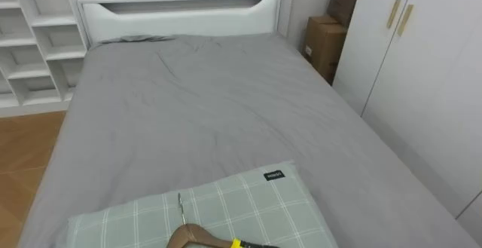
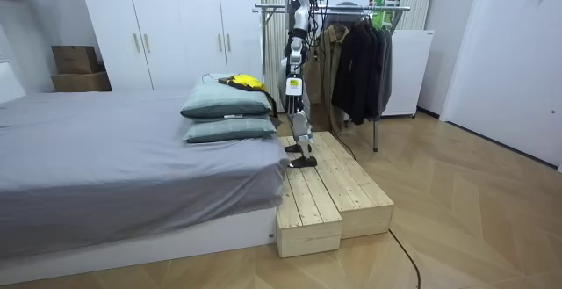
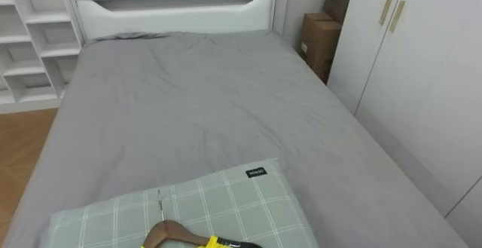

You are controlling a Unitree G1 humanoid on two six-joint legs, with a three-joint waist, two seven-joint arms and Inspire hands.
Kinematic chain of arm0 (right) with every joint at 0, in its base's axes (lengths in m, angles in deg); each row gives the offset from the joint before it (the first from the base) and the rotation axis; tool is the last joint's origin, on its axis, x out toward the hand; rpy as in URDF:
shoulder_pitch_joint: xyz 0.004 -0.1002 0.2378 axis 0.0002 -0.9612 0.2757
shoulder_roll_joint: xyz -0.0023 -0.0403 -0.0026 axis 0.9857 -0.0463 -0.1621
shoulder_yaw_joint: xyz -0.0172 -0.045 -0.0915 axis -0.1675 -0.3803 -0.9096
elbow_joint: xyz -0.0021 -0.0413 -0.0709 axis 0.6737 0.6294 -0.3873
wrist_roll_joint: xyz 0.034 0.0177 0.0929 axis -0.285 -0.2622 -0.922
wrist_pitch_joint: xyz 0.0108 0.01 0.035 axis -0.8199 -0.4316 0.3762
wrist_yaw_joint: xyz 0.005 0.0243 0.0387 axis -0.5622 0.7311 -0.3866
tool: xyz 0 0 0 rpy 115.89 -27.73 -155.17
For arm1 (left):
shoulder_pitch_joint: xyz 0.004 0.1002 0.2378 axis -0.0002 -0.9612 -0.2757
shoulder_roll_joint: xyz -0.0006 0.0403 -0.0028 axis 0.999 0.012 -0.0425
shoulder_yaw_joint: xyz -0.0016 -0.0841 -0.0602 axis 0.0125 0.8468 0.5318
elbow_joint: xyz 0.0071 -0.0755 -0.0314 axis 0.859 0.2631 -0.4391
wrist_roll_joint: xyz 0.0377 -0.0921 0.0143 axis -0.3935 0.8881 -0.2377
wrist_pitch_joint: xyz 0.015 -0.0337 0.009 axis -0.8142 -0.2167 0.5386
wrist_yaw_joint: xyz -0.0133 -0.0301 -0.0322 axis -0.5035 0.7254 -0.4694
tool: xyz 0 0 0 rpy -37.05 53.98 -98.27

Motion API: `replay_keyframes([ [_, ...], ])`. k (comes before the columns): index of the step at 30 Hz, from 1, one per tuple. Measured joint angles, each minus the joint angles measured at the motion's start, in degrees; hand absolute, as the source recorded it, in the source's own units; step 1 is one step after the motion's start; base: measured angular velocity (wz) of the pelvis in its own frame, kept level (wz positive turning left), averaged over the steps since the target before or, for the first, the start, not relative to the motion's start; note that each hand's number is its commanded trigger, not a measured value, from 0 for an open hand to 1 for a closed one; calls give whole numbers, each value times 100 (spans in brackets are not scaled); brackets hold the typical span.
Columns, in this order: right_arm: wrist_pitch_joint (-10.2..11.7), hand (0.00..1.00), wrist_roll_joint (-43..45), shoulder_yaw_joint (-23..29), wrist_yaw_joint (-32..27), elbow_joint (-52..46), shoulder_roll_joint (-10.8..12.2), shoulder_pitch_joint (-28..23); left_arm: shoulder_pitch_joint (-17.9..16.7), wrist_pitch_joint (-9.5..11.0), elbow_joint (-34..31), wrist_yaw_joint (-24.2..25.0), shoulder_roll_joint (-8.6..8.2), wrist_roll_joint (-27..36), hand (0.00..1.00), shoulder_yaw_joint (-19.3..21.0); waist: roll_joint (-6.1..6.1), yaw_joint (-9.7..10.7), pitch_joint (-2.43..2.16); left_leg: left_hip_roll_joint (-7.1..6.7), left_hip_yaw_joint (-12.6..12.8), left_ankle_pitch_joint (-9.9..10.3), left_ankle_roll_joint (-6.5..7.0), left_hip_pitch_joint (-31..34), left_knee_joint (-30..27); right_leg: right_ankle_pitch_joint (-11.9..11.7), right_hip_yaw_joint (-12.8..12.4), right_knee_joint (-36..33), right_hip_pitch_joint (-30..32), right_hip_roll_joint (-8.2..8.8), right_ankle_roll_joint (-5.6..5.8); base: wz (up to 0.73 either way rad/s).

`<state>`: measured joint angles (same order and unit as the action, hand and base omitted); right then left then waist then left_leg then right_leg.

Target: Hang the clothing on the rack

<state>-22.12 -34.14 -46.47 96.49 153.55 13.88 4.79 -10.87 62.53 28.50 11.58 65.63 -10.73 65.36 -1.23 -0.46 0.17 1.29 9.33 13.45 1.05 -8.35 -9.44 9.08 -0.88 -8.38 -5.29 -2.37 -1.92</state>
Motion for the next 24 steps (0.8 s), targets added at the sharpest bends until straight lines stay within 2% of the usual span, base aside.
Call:
replay_keyframes([
  [8,-69,0,-278,11,-156,44,16,22,51,2,-34,-94,0,-3,0,7,16,10,-1,-3,-72,4,-6,7,-10,5,35,57,-60,2,-7,4],
  [24,-62,0,-658,59,-130,104,19,-68,8,62,-22,-152,-20,6,0,187,47,-14,-7,-5,-89,10,-15,18,-18,31,106,62,-55,21,-18,0],
])
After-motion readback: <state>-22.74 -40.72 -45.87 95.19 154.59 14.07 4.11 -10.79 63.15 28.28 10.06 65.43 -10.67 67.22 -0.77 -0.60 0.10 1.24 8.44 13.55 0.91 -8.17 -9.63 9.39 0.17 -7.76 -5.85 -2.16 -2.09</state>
